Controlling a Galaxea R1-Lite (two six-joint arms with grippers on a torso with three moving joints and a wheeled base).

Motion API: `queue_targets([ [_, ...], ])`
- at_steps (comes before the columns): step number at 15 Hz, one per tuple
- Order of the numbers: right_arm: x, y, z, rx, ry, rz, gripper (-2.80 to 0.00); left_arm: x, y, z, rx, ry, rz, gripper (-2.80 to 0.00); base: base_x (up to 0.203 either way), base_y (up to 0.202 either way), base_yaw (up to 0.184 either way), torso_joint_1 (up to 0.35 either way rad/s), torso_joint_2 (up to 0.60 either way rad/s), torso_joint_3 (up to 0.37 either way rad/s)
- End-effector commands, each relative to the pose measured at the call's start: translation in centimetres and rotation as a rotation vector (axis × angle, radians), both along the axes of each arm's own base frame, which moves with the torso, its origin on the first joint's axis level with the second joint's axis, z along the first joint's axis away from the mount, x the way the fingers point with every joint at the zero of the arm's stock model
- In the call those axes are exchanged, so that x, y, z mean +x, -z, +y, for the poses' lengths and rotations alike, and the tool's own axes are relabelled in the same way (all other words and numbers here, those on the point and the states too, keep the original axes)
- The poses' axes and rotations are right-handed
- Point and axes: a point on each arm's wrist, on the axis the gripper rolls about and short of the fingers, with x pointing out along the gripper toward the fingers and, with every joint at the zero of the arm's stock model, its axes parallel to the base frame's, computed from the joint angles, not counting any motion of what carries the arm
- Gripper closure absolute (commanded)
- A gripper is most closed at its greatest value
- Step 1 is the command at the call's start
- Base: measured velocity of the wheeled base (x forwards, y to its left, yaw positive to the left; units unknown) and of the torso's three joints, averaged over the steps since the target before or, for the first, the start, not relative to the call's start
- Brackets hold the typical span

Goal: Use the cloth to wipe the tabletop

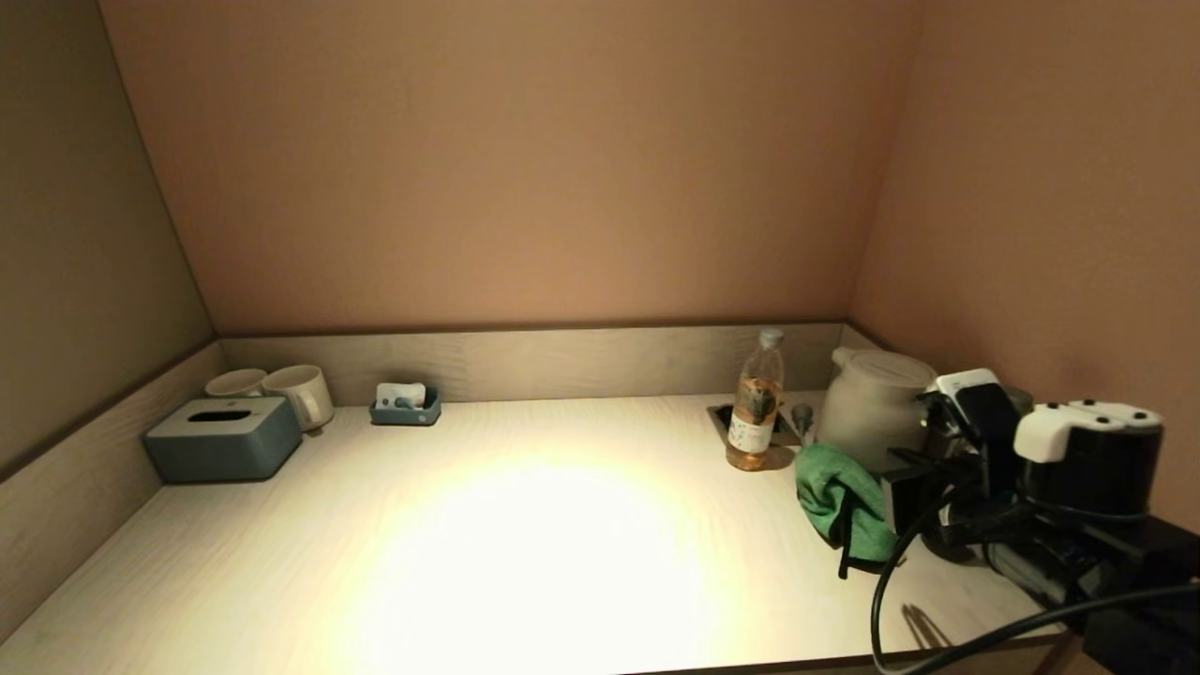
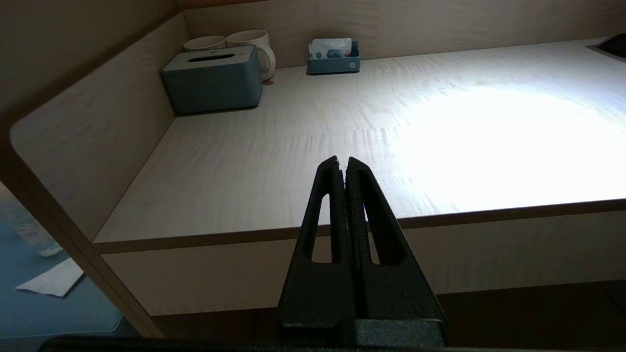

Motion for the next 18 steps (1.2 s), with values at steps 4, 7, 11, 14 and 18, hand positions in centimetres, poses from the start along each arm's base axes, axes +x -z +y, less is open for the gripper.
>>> queue_targets([
  [4, -6.2, -3.7, -0.5, 0.011, 0.005, -0.203, 0.00, 0.0, 0.0, 0.0, 0.000, 0.000, 0.000, 0.00, 0.000, 0.000, 0.000, 0.000, 0.00, 0.000],
  [7, -9.6, -4.2, -0.9, 0.018, 0.014, -0.282, 0.00, 0.0, 0.0, 0.0, 0.000, 0.000, -0.001, 0.00, 0.000, 0.000, 0.000, 0.000, 0.00, 0.000],
  [11, -14.1, -4.7, -1.4, 0.024, 0.073, -0.393, 0.00, 0.0, 0.0, 0.0, 0.000, 0.000, -0.001, 0.00, 0.000, 0.000, 0.000, 0.000, 0.00, 0.000],
  [14, -17.9, -5.6, -1.9, 0.028, 0.141, -0.505, 0.00, 0.0, 0.0, 0.0, 0.001, 0.000, 0.000, 0.00, 0.000, 0.000, 0.000, 0.000, 0.00, 0.000],
  [18, -22.8, -5.6, -2.4, 0.020, 0.201, -0.549, 0.00, 0.0, 0.0, 0.0, 0.000, 0.000, -0.001, 0.00, 0.000, 0.000, 0.000, 0.000, 0.00, 0.000],
])
